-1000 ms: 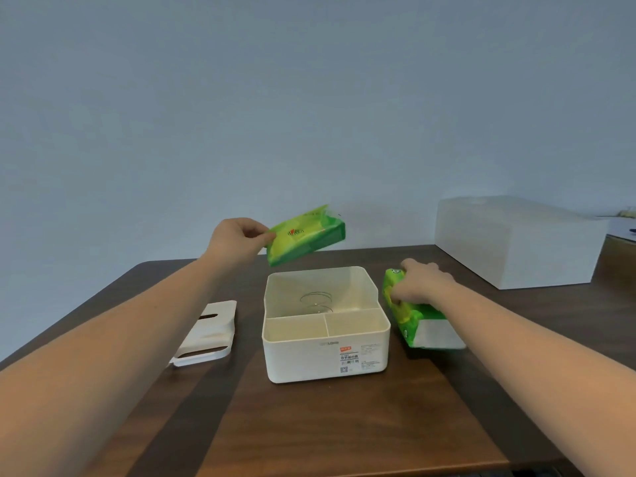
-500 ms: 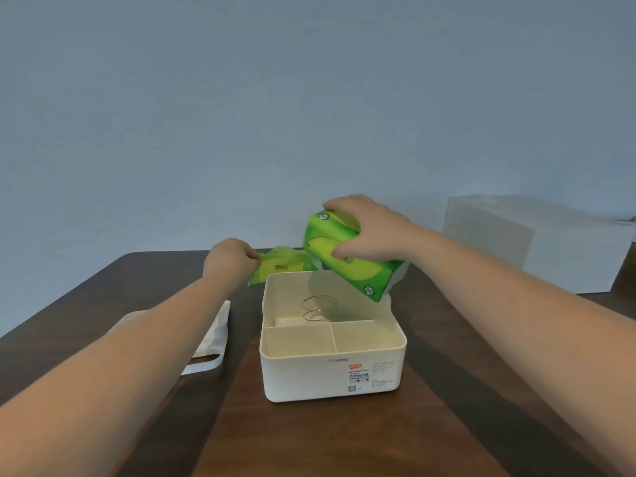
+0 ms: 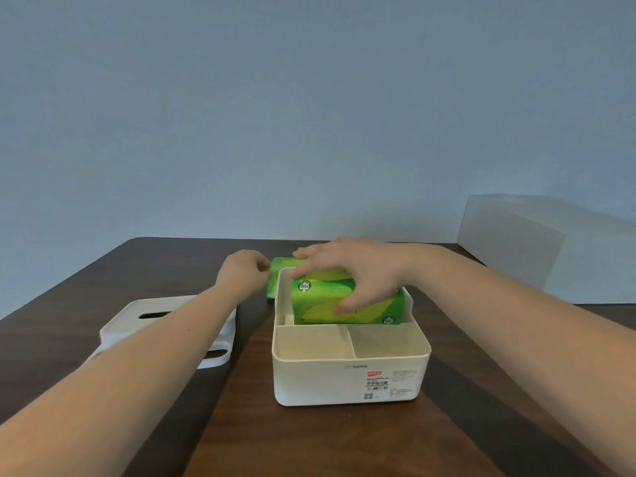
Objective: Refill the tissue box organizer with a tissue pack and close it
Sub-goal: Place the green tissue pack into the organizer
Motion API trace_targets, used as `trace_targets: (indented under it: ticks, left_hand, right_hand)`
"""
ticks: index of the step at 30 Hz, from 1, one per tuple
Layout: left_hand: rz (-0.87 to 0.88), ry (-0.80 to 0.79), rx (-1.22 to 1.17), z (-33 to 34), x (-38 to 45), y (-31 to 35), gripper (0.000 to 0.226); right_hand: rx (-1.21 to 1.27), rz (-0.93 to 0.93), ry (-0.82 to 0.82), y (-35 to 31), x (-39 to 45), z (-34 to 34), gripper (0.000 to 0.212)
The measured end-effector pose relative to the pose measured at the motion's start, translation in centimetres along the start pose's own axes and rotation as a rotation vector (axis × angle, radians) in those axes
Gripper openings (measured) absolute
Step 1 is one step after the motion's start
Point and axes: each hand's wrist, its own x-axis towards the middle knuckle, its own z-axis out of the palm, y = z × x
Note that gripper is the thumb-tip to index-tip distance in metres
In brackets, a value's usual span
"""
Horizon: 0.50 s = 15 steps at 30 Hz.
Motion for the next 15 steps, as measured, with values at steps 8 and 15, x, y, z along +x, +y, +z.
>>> trace_targets:
  ticks: [8, 15]
  left_hand:
    - [-0.005, 0.005, 0.021, -3.0, -1.4, -1.2, 0.03]
    - [-0.094, 0.06, 0.025, -7.1, -3.5, -4.1, 0.036]
  right_hand:
    - [0.18, 0.076, -0.019, -0.9, -0.1, 1.4, 0.07]
    - [0.358, 0.206, 0.103, -2.5, -0.4, 0.9, 0.045]
